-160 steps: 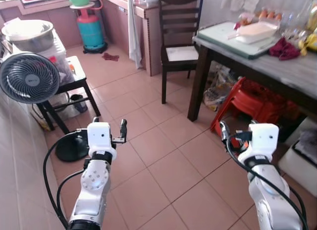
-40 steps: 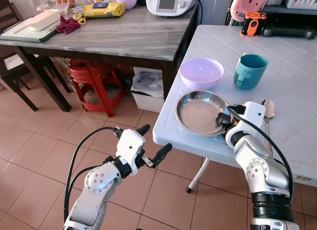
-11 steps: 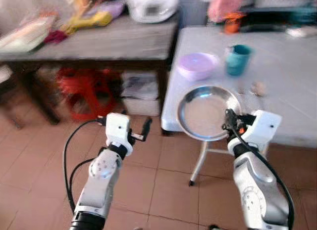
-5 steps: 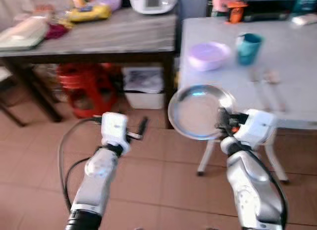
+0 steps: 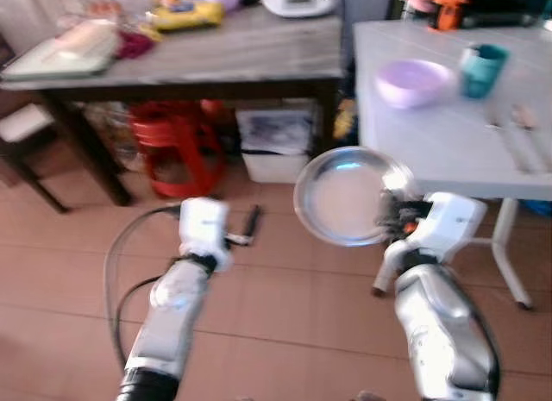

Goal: Setting the table

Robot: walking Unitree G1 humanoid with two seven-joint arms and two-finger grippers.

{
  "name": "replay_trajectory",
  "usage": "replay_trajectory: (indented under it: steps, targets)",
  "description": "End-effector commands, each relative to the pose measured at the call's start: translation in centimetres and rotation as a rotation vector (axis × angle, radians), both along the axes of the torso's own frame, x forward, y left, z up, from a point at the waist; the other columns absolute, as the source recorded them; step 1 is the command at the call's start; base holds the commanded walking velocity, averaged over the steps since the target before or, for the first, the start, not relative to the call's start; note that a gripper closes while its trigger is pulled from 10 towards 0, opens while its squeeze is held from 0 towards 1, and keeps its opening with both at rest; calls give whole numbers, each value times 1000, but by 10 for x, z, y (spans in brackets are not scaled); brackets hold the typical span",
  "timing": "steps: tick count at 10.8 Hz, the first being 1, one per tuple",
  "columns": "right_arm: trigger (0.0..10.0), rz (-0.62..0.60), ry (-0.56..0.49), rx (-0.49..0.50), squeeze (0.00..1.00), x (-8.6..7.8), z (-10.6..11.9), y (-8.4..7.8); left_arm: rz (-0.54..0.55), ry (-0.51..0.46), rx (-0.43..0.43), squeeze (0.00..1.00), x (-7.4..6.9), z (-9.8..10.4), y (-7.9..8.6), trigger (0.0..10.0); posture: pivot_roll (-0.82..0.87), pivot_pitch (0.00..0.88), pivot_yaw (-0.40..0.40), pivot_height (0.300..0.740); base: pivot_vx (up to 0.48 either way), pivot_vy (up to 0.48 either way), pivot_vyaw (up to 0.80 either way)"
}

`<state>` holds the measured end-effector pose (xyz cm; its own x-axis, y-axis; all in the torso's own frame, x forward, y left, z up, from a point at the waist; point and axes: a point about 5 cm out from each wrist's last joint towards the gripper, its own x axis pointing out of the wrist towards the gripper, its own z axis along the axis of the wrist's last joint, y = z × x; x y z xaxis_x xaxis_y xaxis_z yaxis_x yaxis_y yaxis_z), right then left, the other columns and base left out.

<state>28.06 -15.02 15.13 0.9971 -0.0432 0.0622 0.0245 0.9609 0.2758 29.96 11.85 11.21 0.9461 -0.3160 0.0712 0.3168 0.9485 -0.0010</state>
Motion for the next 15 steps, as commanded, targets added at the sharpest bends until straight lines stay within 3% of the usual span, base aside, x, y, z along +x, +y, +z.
replay_trajectory:
  steps: [1, 8, 15]
  targets:
    - [10000, -12, -9, -8, 0, -1, 1, -4, -21, 4, 10, 0, -1, -1, -6, 10000, -87, 97, 123, 740, 0, 472, 0]
    - [10000, -13, -9, -16, 0, -1, 0, -5, -89, -28, -12, 0, -4, 5, -12, 10000, -86, 93, 124, 740, 0, 67, 0]
    - [10000, 4, -14, -32, 0, -2, 0, -2, -108, -22, -12, 0, -5, 4, -10, 10000, -84, 93, 129, 740, 336, 0, 0]
